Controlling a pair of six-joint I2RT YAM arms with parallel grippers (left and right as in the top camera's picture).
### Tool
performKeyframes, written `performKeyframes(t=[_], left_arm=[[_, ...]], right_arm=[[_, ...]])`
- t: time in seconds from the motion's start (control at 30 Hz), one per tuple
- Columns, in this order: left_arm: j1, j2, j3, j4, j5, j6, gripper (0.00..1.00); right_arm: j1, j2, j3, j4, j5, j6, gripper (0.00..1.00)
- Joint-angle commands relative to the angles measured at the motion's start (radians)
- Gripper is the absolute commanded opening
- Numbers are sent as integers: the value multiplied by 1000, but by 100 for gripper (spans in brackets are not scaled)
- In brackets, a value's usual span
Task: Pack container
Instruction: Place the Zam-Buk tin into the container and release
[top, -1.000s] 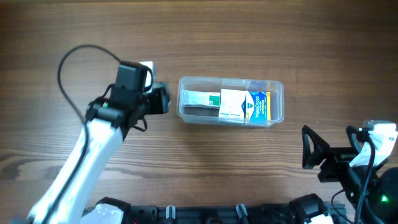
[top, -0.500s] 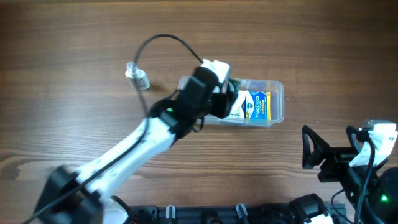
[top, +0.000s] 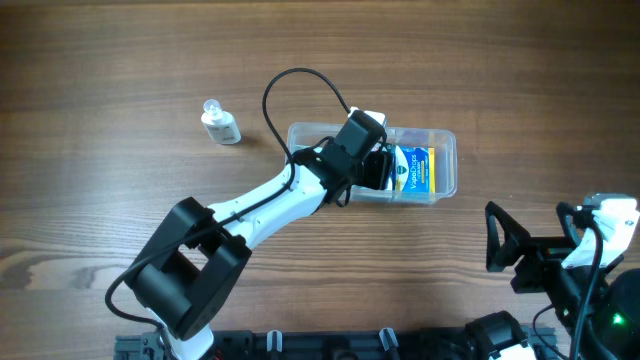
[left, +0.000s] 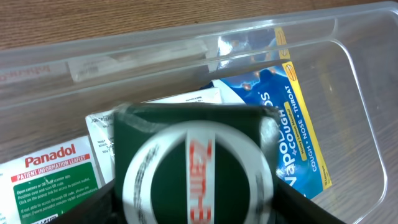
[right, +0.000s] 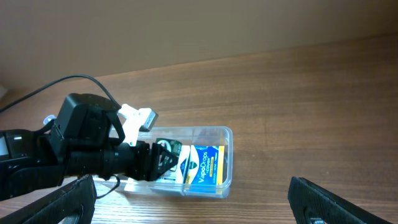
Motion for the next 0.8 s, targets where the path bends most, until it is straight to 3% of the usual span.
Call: performKeyframes(t=[0.0,0.07,0.2,0.33,0.43,0.57,0.7,0.77], left_arm=[[0,3,31,5,1,-13,76],[0,-1,51,-14,1,-12,81],[0,-28,155,-114,0,18,82],[7,-77,301,-268,-5,18,81],[42,-138,385,-408,-91,18,83],[184,-229,399,-570,-230,18,98],[447,-237,399,-722,-224,46,100],[583,-216,399,-740,-158,126,99]], right_arm=[[-4,1,0,3,13,2,100],[-4,1,0,3,13,2,100],[-4,1,0,3,13,1,100],[-4,1,0,3,13,1,100],[-4,1,0,3,13,2,100],[-4,1,0,3,13,2,100],[-4,1,0,3,13,2,100],[-4,1,0,3,13,2,100]])
